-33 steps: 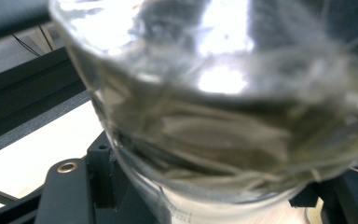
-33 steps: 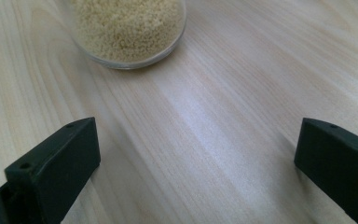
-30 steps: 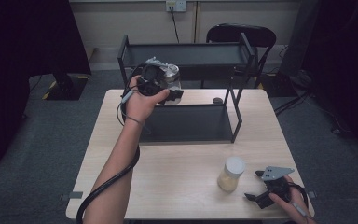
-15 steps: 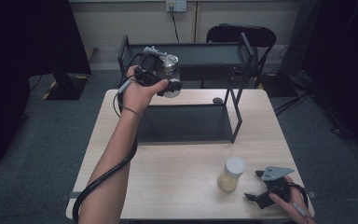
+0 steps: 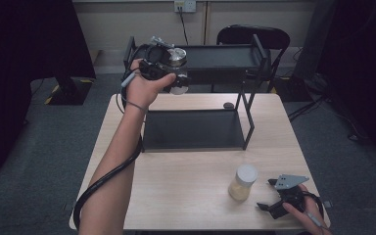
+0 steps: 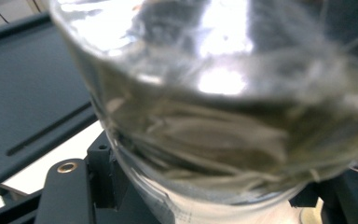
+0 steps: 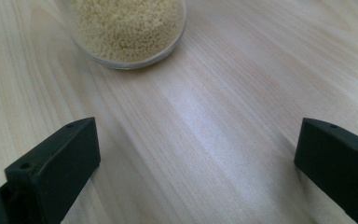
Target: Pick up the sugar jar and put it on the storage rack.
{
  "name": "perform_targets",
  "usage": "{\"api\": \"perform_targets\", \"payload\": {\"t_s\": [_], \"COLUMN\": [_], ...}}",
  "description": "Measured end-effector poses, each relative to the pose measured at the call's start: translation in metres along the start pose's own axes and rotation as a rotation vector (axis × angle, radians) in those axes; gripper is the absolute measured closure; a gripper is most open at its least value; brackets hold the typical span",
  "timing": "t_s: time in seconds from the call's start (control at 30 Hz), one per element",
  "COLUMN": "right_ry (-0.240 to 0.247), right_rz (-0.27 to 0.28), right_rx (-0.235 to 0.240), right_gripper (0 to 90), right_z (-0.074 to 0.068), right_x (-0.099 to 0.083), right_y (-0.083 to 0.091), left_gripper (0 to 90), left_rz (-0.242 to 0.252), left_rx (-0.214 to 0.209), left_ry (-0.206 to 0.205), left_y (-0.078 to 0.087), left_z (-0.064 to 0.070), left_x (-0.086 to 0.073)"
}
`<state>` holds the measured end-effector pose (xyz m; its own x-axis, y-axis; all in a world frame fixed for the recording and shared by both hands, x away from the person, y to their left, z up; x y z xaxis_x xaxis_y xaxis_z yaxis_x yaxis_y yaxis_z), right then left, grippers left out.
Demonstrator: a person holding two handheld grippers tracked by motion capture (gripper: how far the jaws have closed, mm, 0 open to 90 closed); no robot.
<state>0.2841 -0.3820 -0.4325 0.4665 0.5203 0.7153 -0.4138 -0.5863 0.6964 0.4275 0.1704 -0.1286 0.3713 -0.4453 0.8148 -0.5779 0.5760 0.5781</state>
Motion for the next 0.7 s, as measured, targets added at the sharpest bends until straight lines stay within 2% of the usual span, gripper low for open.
{"api": "perform_targets", "payload": {"t_s": [0.23, 0.7], "right_ry": [0.0, 0.0], "right_rz": [0.0, -0.002], "right_rx": [0.0, 0.0], "right_gripper": [0.0, 0.0], "right_z": [0.0, 0.0], "right_x": [0.0, 0.0], "right_y": [0.0, 0.0], "left_gripper": [31.2, 31.2], "left_rz": [0.004, 0.005], "left_rx": [0.015, 0.046], "left_ry": [0.002, 0.01], "left_y": [0.006, 0.005], "left_z": [-0.002, -0.007], "left_x": [0.013, 0.035]}}
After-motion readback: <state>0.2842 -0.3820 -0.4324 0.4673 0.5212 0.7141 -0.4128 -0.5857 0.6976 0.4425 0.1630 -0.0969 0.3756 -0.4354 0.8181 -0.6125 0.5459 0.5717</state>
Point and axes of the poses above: each handheld gripper's, and its own axes: y roughly backward along the jaws, x roughly out of its top, z roughly to its right, the point moved 3 cm from there along -y, roughly forward along the jaws, and after that the axes turned 6 degrees about -y, right-handed, at the moved point
